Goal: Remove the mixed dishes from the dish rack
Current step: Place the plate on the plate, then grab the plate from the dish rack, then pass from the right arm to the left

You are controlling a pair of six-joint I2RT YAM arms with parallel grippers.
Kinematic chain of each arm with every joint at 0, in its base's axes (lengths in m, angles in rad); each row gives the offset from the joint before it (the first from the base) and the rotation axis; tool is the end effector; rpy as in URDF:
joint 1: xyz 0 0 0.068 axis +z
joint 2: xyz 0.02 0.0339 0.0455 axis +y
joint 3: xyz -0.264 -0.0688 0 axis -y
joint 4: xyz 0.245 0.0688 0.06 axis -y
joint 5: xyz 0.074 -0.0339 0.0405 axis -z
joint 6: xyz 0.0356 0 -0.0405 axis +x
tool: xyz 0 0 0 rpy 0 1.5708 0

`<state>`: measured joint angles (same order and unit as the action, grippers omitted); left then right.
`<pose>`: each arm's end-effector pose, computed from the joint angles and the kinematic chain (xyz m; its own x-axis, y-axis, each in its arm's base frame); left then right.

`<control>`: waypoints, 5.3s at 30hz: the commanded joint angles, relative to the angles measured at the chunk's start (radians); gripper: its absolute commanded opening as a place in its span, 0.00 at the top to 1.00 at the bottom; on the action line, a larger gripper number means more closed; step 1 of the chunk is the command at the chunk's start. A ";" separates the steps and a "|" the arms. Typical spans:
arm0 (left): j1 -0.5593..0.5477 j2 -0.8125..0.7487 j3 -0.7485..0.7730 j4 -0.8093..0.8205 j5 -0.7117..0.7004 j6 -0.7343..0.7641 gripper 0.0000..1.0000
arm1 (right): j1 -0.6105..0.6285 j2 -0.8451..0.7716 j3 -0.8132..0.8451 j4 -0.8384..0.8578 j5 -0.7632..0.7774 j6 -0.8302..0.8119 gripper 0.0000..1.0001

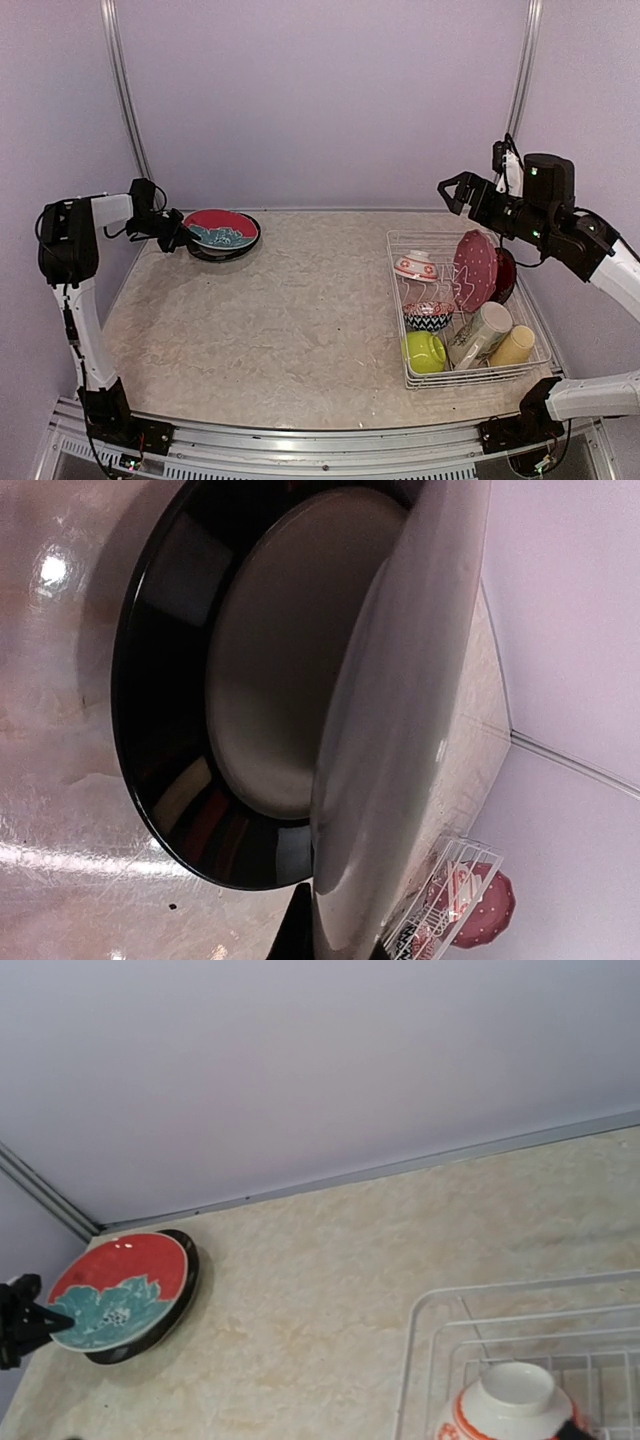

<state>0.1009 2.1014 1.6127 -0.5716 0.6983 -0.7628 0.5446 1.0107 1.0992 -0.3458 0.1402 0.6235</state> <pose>0.4476 0.0223 0.1908 -0.7902 -0.6119 0.0344 -0.4296 0.5130 -0.7431 0.1943 0.1119 0.3908 -0.4087 0.4284 -0.8059 -0.1955 0.8214 0.5358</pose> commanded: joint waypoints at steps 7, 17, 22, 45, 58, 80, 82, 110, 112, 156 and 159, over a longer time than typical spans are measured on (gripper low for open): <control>0.011 0.064 0.117 0.009 0.062 0.041 0.96 | -0.010 -0.004 -0.023 -0.026 0.021 -0.015 0.00; 0.011 0.093 0.170 -0.123 -0.032 0.117 0.54 | -0.010 0.020 -0.028 -0.019 0.004 -0.016 0.00; 0.004 0.073 0.191 -0.185 -0.132 0.170 0.34 | -0.009 0.017 -0.034 -0.022 0.005 -0.015 0.00; -0.067 -0.310 0.020 -0.061 -0.256 0.203 0.08 | -0.009 0.135 0.086 -0.368 0.286 -0.080 0.00; -0.232 -0.519 -0.036 -0.040 -0.232 0.216 0.08 | -0.132 0.298 0.134 -0.619 0.524 -0.075 0.11; -0.327 -0.490 -0.051 -0.027 -0.204 0.203 0.08 | -0.198 0.552 0.149 -0.504 0.464 -0.077 0.64; -0.327 -0.485 -0.052 -0.024 -0.194 0.200 0.08 | -0.191 0.555 0.149 -0.517 0.481 -0.059 0.67; -0.340 -0.449 -0.052 -0.020 -0.167 0.193 0.07 | -0.158 0.369 0.284 -0.551 0.436 -0.110 1.00; -0.340 -0.447 -0.051 -0.022 -0.160 0.186 0.07 | -0.158 0.353 0.292 -0.553 0.432 -0.119 1.00; -0.460 -0.318 -0.195 0.506 0.454 -0.158 0.05 | -0.093 0.270 0.001 0.428 -0.498 0.169 1.00; -0.485 -0.290 -0.191 0.488 0.451 -0.153 0.07 | -0.048 0.355 0.012 0.519 -0.535 0.221 1.00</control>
<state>-0.3553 1.7710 1.4311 -0.1398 1.1027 -0.8719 0.4393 1.3151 1.0863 -0.1982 -0.2428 0.7269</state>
